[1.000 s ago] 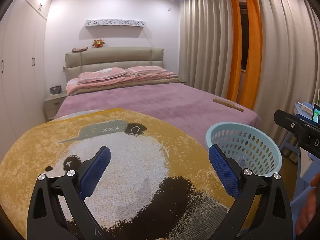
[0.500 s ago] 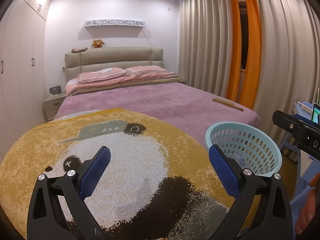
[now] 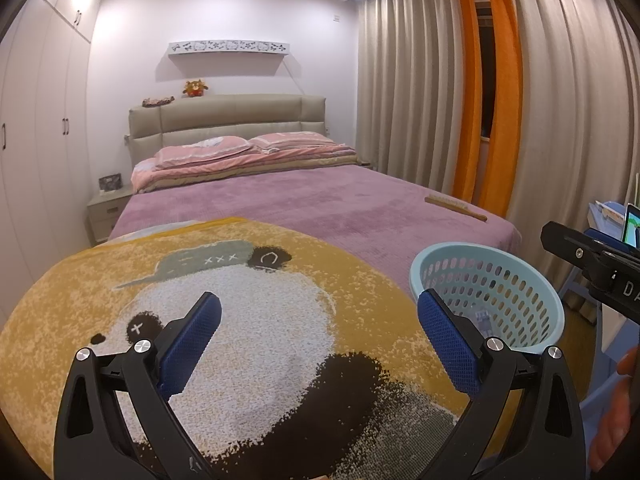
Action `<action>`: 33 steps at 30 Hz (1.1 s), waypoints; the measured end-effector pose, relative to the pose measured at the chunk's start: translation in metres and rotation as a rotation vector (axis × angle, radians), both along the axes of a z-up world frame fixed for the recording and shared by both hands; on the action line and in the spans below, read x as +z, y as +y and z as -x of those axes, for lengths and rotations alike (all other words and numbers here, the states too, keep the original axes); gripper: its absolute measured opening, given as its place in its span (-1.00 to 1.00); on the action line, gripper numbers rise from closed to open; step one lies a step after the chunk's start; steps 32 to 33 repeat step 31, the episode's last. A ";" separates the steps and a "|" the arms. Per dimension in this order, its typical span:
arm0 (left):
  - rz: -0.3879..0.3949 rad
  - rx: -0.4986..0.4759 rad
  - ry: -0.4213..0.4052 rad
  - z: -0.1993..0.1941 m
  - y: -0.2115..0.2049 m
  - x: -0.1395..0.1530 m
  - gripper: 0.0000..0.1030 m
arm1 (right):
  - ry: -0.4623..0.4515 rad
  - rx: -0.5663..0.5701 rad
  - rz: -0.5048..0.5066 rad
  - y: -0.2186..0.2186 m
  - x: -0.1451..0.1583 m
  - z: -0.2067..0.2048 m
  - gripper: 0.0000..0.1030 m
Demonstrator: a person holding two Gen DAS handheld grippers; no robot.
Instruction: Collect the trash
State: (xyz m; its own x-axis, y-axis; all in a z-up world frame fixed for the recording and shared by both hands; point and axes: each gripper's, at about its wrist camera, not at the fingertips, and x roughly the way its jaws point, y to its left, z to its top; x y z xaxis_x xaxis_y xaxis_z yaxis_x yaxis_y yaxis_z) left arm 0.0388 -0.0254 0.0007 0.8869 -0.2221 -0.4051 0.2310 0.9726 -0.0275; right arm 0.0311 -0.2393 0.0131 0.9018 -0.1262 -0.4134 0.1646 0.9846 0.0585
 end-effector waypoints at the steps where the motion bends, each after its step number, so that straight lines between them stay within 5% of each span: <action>1: -0.001 0.003 -0.001 0.000 0.000 0.000 0.86 | 0.001 0.001 0.000 0.000 0.000 0.000 0.49; 22: -0.031 0.058 -0.030 0.028 0.023 0.036 0.85 | 0.006 0.016 -0.009 0.005 0.009 0.013 0.49; 33: 0.011 0.075 0.028 0.028 0.047 0.044 0.86 | 0.006 0.046 -0.003 0.019 0.013 0.008 0.49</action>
